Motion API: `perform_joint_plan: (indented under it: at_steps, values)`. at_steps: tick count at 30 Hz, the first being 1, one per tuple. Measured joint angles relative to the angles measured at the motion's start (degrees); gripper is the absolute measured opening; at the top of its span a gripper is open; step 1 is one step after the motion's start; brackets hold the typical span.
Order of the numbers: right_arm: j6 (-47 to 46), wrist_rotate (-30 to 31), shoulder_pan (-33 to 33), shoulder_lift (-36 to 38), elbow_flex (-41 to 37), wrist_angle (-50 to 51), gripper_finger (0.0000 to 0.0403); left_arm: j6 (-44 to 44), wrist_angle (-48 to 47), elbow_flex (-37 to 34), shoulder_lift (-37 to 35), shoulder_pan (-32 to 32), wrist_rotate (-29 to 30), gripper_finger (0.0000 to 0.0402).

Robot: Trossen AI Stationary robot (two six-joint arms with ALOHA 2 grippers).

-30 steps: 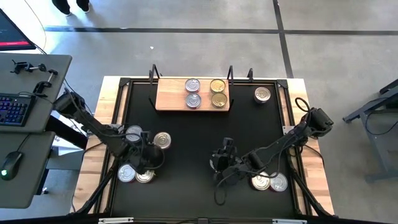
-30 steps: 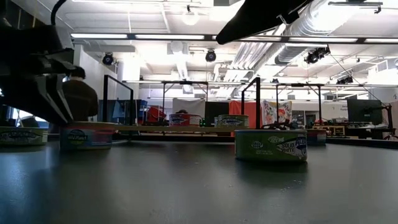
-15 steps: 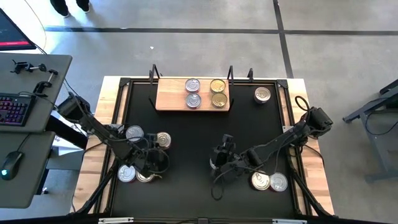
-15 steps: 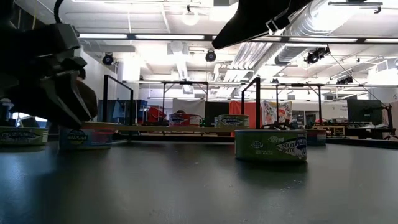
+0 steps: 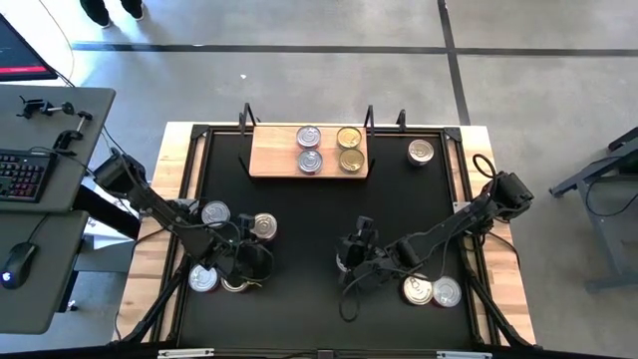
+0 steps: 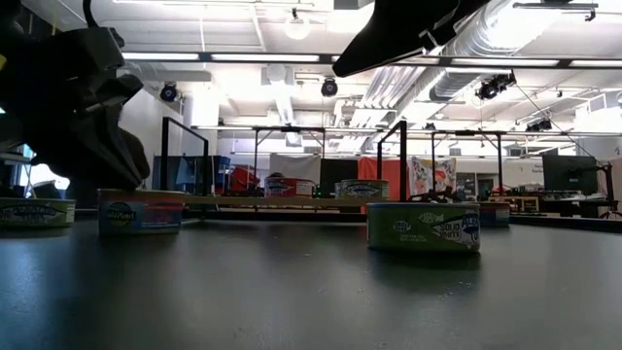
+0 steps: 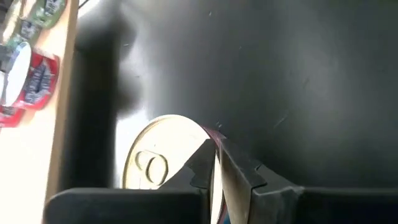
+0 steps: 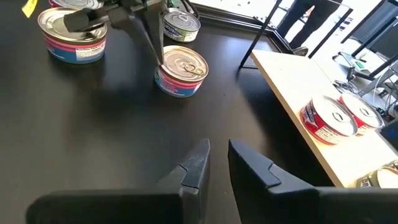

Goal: Stack canned seafood by type on shelf
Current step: Put the blue tuna can on the shelf

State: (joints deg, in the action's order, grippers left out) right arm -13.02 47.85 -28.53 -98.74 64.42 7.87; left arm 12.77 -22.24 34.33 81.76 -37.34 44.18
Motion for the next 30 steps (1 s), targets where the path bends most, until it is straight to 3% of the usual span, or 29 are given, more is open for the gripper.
perform_joint_plan:
  at_steps: [7, 17, 20, 24, 30]
  values:
    - [0.0, -0.04, 0.0, 0.0, 0.0, 0.14, 0.0048, -0.33, -4.01, 2.69, -4.5, 0.0, 0.36, 0.0015]
    - [-0.02, -0.06, 0.0, 0.0, 0.0, 0.27, 0.0048, 1.4, -7.49, 2.17, -4.11, 2.9, -3.8, 0.0142]
    - [-0.15, -0.06, 0.0, 0.0, 0.0, 0.26, 0.0048, -2.12, -6.46, 1.06, -2.97, 4.38, -6.09, 0.0159]
    - [-0.2, -0.06, 0.0, 0.0, 0.0, 0.22, 0.0048, -5.45, -6.56, 0.31, -0.93, 5.99, -8.64, 0.0145]
    - [-0.2, -0.04, 0.0, 0.0, 0.0, 0.12, 0.0048, -9.14, -6.21, 0.47, 0.54, 8.38, -9.24, 0.0077]
